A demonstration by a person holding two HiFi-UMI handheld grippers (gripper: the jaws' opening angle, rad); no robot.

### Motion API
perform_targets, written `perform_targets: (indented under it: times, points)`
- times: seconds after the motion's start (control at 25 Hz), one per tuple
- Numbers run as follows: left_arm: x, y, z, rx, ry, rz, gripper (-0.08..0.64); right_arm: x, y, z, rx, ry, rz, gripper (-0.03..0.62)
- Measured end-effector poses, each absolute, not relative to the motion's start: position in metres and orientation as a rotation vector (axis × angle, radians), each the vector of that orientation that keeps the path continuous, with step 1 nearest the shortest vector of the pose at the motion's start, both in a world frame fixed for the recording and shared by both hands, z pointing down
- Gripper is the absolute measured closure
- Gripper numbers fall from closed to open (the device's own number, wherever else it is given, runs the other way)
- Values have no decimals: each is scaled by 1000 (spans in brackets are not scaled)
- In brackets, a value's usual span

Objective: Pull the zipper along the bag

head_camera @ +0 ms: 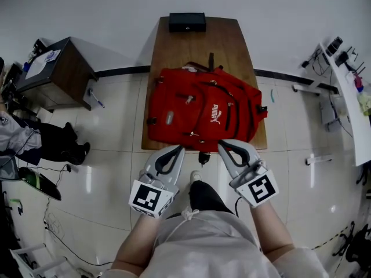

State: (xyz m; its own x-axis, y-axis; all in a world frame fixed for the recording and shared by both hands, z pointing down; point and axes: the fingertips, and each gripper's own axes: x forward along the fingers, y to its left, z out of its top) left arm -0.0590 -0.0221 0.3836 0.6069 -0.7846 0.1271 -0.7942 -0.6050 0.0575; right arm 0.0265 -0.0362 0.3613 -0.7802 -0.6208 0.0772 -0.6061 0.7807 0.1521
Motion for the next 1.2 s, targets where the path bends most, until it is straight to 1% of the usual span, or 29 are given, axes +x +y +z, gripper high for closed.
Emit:
perform_targets:
  times: [0.12,0.28,0.48,0.64,0.96,1.2]
  points:
    - [-62,21,372,2739,-1328,107,552,25,9,353,1041,-2844,-222,588]
    - [-66,79,359,2811,-1315,183,552,16,70,336,1066,-2856,-279,588]
    - [-66,141,344,2839,-1306,150,552,3,140,324,1052,-2836,-322,587]
    - [-61,177,337,2830,-1305,83,552,7,180,311,1096,-2862,-318,588]
    - [-41,201,310,2860,-1344,-18,552,35,201,308,1138,-2884,-243,588]
    - [-20,204,309,2863,-1364,3,552,60,203,306,1117,-2886,-247,588]
